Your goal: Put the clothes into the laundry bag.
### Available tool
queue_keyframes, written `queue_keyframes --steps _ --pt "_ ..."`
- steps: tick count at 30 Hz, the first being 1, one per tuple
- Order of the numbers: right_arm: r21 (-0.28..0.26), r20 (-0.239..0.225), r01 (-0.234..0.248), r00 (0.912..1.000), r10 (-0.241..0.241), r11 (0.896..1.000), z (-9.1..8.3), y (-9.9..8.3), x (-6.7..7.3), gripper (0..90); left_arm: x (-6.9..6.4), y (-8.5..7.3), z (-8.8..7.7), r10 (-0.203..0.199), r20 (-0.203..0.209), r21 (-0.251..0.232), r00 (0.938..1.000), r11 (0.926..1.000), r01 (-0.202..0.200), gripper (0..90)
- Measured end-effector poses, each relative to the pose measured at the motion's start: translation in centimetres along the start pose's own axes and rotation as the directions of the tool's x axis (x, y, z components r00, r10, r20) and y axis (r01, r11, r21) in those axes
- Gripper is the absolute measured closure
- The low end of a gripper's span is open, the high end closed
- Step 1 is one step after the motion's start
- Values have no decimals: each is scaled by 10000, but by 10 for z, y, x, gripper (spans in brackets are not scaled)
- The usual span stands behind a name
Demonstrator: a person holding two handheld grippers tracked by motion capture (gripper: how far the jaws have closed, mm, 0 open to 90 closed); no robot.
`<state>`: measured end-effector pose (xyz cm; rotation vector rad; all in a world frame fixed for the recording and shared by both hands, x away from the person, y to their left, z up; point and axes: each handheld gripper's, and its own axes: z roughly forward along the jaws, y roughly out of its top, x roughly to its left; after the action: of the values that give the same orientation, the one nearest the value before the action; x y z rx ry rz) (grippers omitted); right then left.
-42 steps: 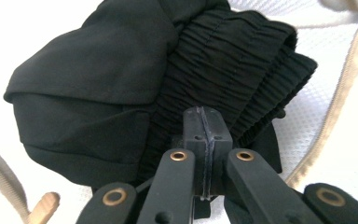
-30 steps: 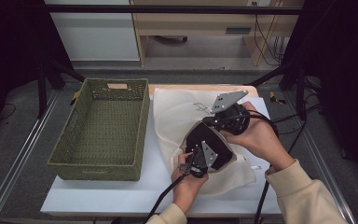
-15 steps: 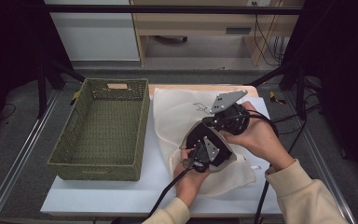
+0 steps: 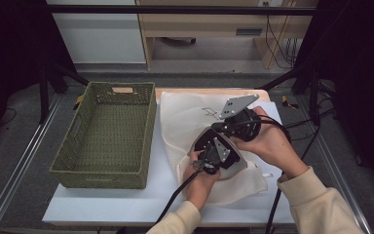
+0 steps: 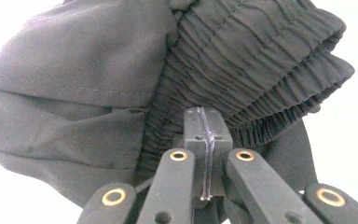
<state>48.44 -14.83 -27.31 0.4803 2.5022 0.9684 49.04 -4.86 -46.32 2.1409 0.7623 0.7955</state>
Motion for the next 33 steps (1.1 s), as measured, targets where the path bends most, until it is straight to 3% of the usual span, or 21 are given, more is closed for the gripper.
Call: queue_keyframes --steps 26,30,33 --pt "28 -5 -5 10000 5 10000 1 0 0 900 4 3 10 67 -254 -17 9997 10000 -68 899" --pt "40 43 -78 10000 77 10000 2 -1 -2 900 2 3 4 86 -227 -266 9997 9996 -92 899" --pt "35 28 -105 9999 105 9999 3 -2 -3 900 0 3 -3 -154 -44 -605 9999 9981 151 900"
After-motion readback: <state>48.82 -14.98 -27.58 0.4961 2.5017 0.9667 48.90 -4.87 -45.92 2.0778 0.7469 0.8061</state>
